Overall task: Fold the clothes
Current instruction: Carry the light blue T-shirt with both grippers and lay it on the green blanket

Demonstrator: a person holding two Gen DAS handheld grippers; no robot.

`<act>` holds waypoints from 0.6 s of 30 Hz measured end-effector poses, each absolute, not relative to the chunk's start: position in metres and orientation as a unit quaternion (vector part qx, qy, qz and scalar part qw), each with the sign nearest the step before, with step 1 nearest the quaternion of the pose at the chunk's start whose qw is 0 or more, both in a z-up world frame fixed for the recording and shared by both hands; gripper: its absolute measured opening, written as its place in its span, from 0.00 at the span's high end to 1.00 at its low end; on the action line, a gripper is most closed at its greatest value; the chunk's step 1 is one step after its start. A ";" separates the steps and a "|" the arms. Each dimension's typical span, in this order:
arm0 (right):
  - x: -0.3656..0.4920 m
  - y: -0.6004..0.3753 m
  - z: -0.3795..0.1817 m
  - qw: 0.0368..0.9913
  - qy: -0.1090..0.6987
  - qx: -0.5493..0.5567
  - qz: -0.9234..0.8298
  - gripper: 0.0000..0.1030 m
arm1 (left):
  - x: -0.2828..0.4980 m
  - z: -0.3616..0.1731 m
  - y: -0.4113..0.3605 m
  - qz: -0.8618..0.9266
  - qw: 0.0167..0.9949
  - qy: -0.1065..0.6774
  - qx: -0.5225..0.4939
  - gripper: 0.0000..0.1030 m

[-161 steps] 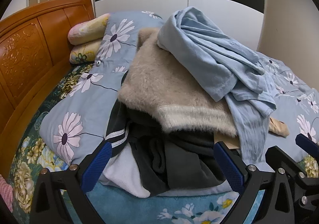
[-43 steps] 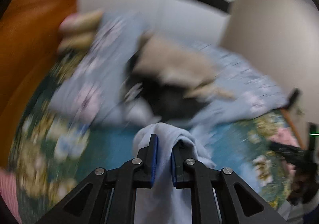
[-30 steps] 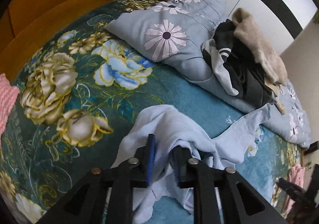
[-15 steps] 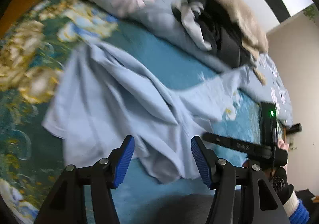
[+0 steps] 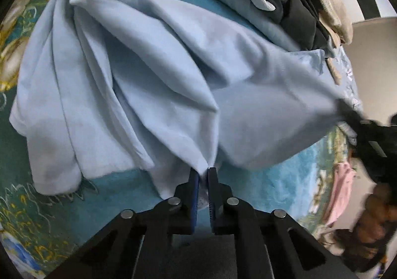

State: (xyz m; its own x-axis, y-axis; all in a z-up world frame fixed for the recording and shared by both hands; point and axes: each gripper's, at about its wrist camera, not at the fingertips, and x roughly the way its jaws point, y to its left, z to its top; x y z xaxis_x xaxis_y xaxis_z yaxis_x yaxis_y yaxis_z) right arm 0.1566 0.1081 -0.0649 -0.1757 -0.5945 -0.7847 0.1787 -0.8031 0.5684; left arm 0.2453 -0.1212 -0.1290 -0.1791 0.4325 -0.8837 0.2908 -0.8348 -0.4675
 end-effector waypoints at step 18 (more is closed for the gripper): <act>0.192 0.225 0.157 0.246 -0.202 0.364 -0.875 0.98 | 0.287 0.120 -0.220 0.896 0.053 -0.312 -0.313 0.97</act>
